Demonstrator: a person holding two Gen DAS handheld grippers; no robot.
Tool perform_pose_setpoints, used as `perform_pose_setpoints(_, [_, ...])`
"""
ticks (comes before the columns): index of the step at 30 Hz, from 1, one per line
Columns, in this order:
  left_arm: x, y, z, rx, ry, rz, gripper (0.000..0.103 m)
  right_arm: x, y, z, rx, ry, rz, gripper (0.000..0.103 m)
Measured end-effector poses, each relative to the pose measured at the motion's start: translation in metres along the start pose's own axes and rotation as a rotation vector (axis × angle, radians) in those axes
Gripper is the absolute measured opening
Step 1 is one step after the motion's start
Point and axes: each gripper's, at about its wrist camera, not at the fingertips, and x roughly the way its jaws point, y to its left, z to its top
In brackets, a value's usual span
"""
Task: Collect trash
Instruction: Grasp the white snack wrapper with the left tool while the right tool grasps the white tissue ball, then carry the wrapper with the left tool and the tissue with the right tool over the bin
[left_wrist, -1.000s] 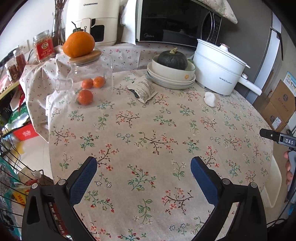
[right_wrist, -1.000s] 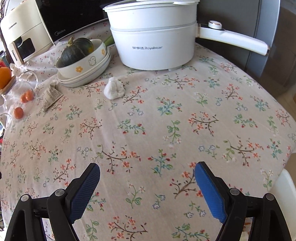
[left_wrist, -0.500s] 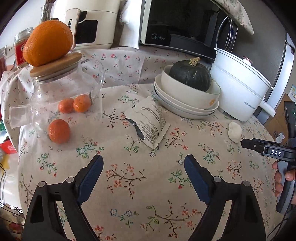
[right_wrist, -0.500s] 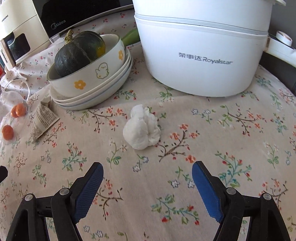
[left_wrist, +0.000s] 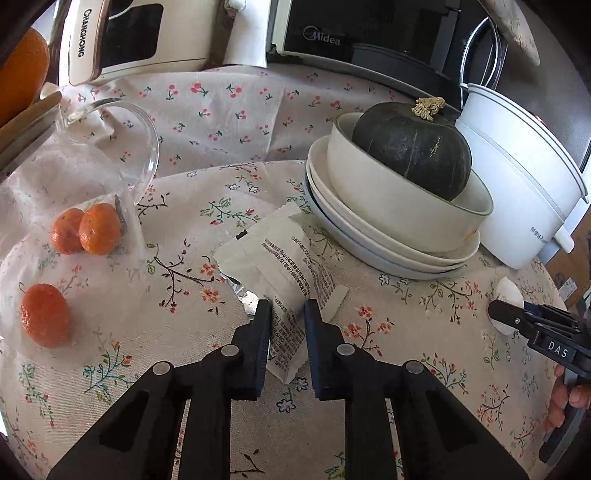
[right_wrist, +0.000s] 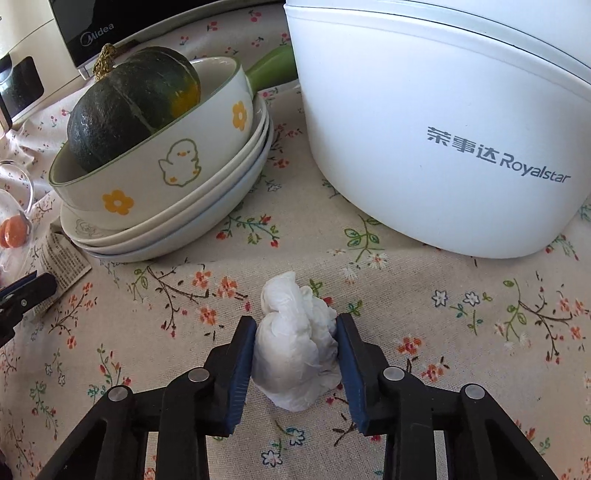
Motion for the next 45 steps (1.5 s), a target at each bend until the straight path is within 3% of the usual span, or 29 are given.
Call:
perform_pose_setpoints(4, [-0.016,-0.005,-0.005,-0.011,-0.004,0.001,0.009,-0.012,-0.006,-0.007,0.012,0.021,0.006,0.031])
perform_pose_setpoints(16, [-0.118,-0.038,-0.056,0.062,-0.001,-0.003,0.007,-0.108,-0.028,-0.046,0.025,0.016,0.019,0.031])
perform_pose_setpoints(26, [-0.216,-0.081,-0.1,0.105,-0.05,-0.057,0.007,-0.183,-0.043,-0.097,0.066,0.035,0.019,0.031])
perform_pose_setpoints(34, [-0.284,-0.124,-0.134,0.194,-0.129,-0.096,0.007,-0.235,-0.065,-0.133,0.129,0.051,0.007,0.031])
perform_pose_setpoints(38, [-0.302,-0.134,-0.15,0.185,-0.143,-0.139,0.007,-0.255,-0.071,-0.151,0.152,0.051,0.026,0.031])
perform_pose_setpoints(45, [-0.295,-0.147,-0.168,0.165,-0.096,-0.208,0.007,-0.28,-0.086,-0.173,0.178,0.018,0.012,0.031])
